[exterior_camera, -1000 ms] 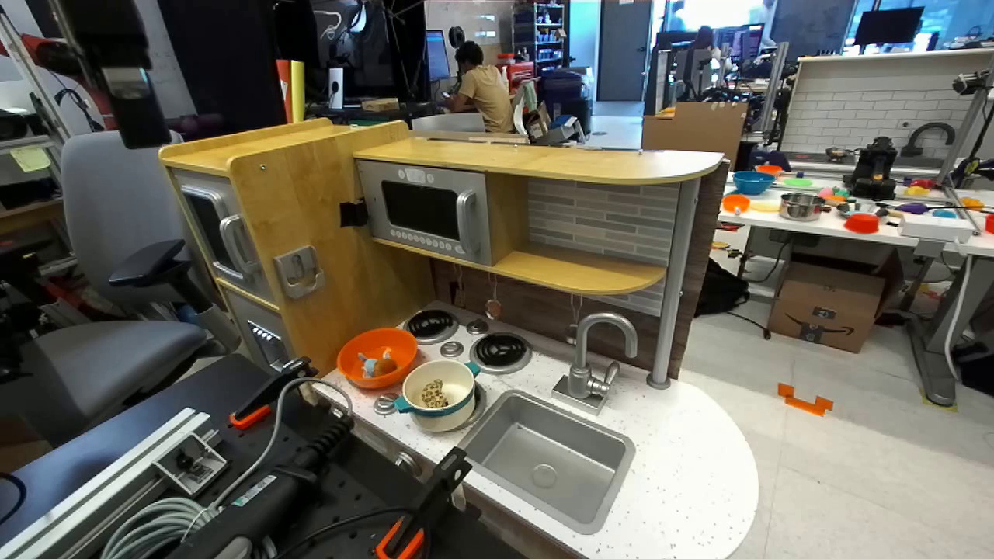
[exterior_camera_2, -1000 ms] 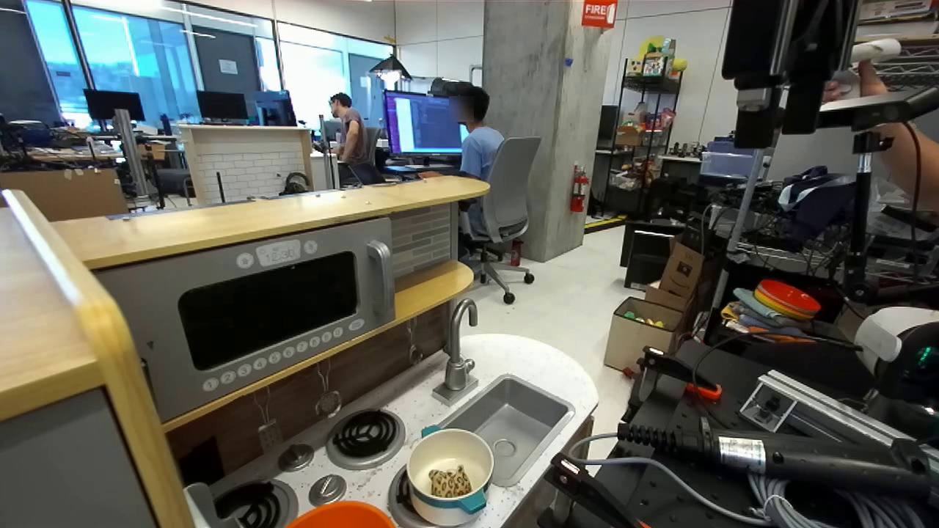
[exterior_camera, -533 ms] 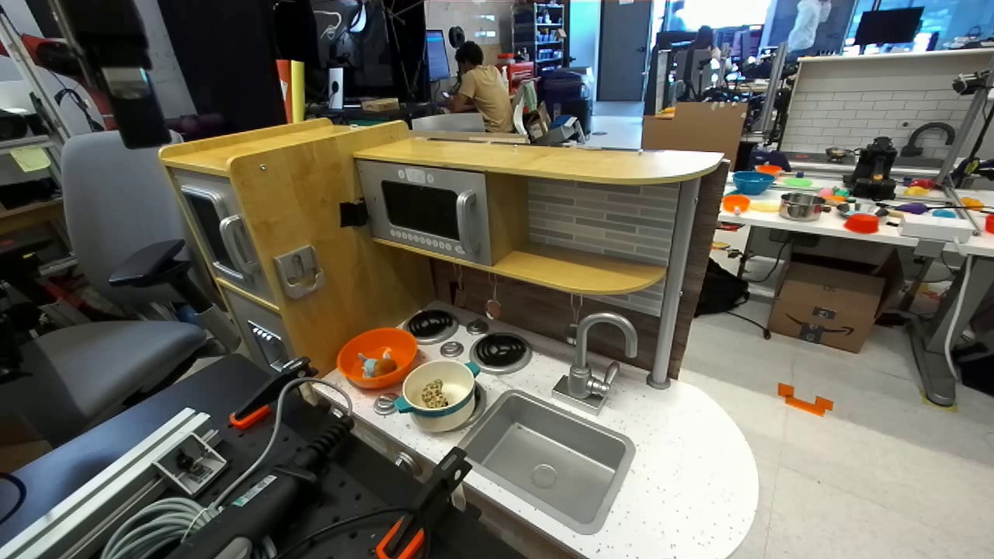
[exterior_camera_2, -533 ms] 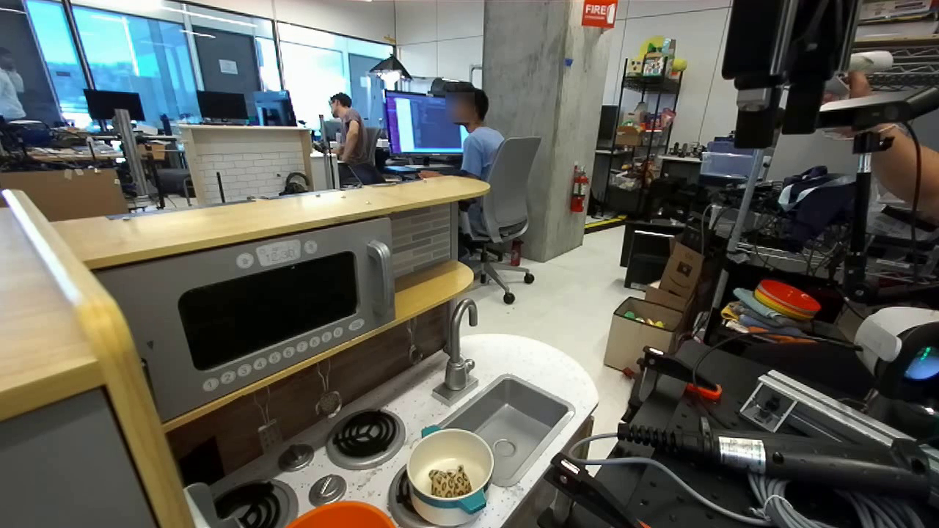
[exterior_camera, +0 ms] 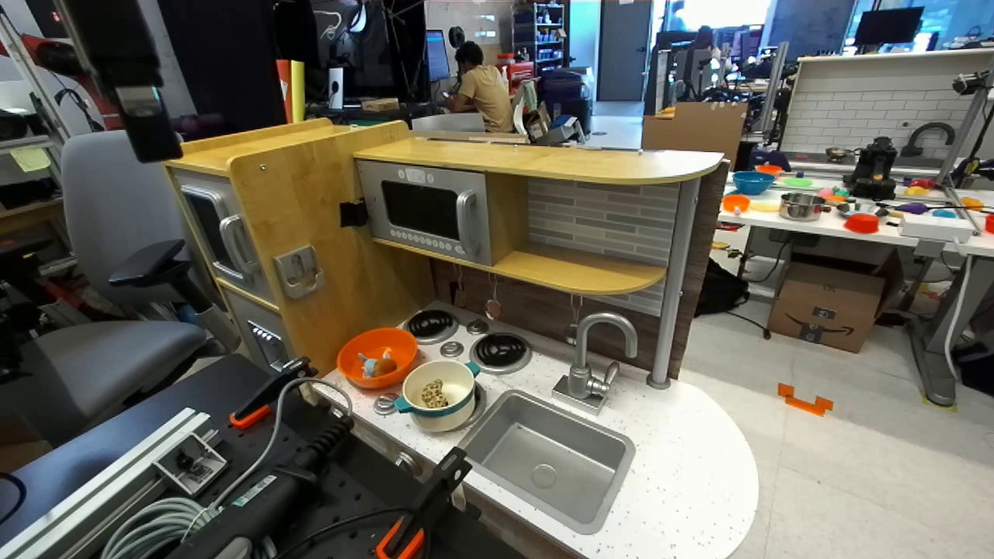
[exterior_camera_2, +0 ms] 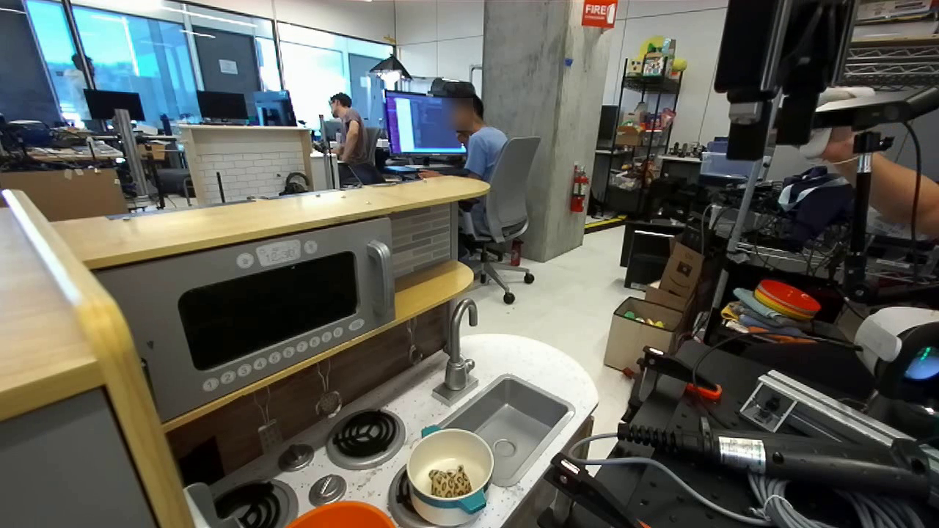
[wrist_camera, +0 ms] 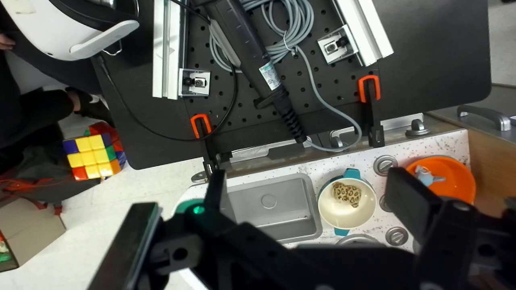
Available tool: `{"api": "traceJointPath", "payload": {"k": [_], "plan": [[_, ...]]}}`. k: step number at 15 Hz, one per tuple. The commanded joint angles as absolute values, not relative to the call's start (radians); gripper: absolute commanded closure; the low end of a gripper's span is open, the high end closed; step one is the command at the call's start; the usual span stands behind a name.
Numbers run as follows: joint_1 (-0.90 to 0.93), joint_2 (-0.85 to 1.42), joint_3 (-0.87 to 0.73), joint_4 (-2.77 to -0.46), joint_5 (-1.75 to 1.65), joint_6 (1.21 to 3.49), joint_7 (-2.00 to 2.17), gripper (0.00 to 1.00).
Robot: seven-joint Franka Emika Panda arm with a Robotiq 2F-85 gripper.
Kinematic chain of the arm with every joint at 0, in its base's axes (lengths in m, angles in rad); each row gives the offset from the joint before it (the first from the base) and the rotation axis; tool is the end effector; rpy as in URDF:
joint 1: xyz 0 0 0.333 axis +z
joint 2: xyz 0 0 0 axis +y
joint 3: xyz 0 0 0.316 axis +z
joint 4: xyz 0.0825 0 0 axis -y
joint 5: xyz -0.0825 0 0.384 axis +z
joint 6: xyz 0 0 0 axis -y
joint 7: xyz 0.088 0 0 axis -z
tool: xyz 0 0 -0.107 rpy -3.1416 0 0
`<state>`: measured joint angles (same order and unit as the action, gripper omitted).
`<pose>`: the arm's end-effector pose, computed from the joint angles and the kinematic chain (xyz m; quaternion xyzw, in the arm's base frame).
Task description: Remove the toy from the pot and put it in the sink.
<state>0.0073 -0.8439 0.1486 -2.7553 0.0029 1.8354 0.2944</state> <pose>0.2855 0.0426 0.4385 0.9931 -0.0963 -0.0291 0.0610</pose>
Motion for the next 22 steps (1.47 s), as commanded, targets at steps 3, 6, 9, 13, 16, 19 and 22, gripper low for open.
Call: {"api": "traceJointPath", "payload": {"k": [3, 6, 9, 13, 16, 19, 22], "plan": [[0.012, -0.763, 0.139, -2.791, 0.019, 2.01, 0.278, 0.0], [0.012, -0.702, 0.133, -2.793, 0.024, 2.14, 0.276, 0.0], [0.006, -0.609, 0.123, -2.795, 0.031, 2.33, 0.284, 0.0], [0.008, -0.45, 0.095, -2.796, 0.029, 2.562, 0.253, 0.0], [0.011, -0.313, 0.08, -2.796, 0.028, 2.709, 0.23, 0.0], [0.011, -0.153, 0.083, -2.798, 0.019, 2.852, 0.225, 0.0], [0.012, 0.011, 0.085, -2.786, 0.003, 2.976, 0.22, 0.0]]}}
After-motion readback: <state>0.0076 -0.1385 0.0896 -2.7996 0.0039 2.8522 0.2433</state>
